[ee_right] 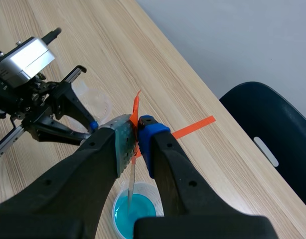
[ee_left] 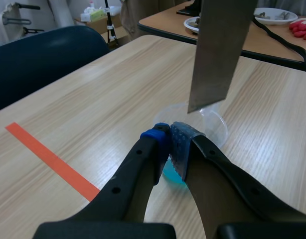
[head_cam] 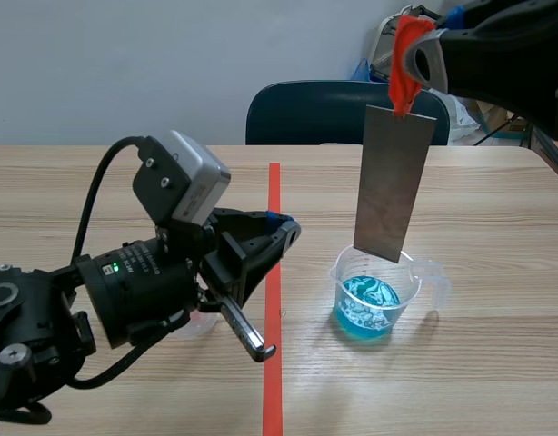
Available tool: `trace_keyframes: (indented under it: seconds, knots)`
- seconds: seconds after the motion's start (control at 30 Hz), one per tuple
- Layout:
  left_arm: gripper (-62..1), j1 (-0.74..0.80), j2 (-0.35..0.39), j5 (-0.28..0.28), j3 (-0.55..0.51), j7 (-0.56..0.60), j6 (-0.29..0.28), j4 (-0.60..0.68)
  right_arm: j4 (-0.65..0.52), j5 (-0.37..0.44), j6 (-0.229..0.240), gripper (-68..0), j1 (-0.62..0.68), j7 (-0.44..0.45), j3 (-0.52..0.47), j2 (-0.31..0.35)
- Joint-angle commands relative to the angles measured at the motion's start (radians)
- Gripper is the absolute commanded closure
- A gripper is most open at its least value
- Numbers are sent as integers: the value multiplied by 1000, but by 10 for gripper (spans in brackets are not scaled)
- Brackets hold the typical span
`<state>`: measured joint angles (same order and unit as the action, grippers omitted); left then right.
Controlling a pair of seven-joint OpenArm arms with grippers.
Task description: Do the redox reaction experiment
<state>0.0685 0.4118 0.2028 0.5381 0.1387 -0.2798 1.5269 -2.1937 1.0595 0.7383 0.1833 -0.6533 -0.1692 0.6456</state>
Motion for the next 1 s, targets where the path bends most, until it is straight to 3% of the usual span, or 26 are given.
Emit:
trace_keyframes:
  seconds: [0.0, 0.13, 0.87, 0.97]
  knots:
    - [-16, -13, -8, 7, -2, 17, 9, 8, -5, 7, 7, -6, -12, 16, -11, 13]
    - [-16, -25, -21, 6, -2, 9, 35, 7, -5, 7, 7, -6, -12, 16, -11, 13]
    - [-16, -66, -35, 3, 0, -9, 52, -136, -5, 7, 7, -6, -12, 15, -11, 13]
    - [-16, -66, -35, 25, 0, -9, 50, -138, -5, 7, 7, -6, -12, 15, -11, 13]
